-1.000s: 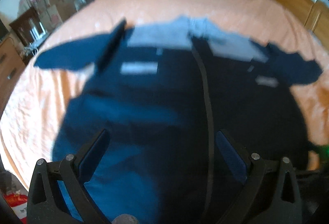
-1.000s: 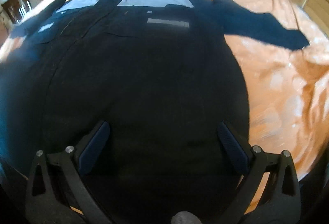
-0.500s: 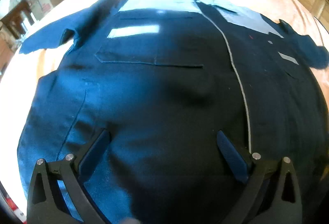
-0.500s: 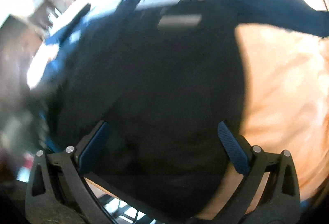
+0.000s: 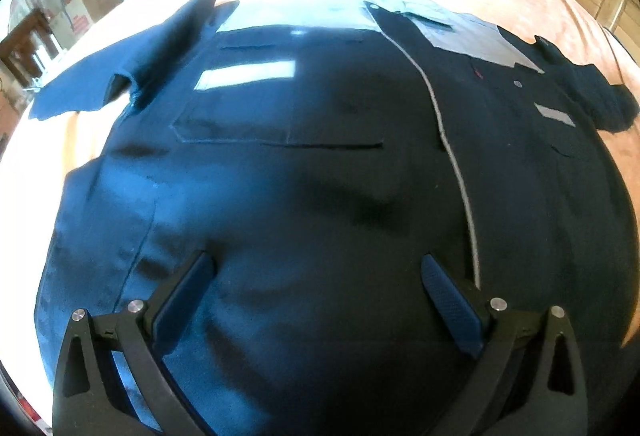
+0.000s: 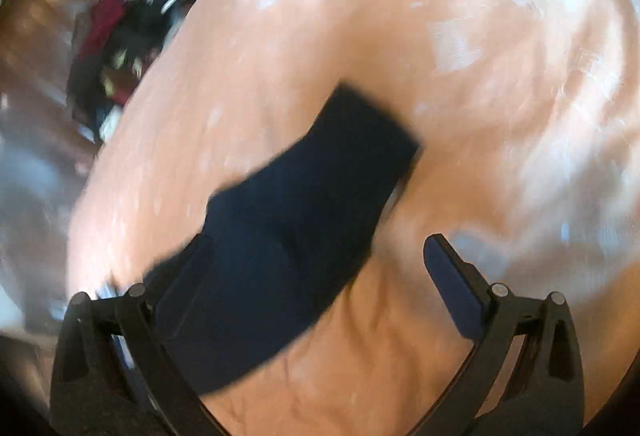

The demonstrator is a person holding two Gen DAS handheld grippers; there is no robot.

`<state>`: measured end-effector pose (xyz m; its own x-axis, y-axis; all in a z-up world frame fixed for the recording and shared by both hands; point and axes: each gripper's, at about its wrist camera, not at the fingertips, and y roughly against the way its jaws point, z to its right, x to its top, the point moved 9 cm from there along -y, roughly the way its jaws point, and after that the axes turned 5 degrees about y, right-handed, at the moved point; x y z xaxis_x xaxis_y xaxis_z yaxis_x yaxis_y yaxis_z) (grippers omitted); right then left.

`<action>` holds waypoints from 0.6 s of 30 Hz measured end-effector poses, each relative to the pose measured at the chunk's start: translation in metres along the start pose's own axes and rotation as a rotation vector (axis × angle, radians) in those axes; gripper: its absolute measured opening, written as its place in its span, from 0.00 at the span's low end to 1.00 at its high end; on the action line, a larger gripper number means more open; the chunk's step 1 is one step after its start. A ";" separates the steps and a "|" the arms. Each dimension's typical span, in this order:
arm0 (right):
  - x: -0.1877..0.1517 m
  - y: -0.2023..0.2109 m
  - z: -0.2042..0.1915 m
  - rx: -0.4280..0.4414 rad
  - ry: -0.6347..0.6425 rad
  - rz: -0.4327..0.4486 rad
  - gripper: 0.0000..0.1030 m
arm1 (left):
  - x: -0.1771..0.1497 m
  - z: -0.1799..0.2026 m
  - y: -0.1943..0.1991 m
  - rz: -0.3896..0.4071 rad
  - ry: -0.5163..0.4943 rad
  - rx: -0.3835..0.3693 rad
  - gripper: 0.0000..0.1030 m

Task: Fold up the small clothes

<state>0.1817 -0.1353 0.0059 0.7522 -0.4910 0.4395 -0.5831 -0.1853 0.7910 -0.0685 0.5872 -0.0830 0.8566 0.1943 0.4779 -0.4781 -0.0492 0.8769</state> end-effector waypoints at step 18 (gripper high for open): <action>0.009 -0.005 -0.044 0.191 0.034 0.078 0.12 | 0.063 0.035 0.043 0.168 0.019 -0.086 0.82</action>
<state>0.2050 -0.1013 0.0248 0.7103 -0.4816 0.5134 -0.6855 -0.3076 0.6599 -0.0279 0.5629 -0.0133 0.7597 0.2088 0.6158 -0.6300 0.0014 0.7766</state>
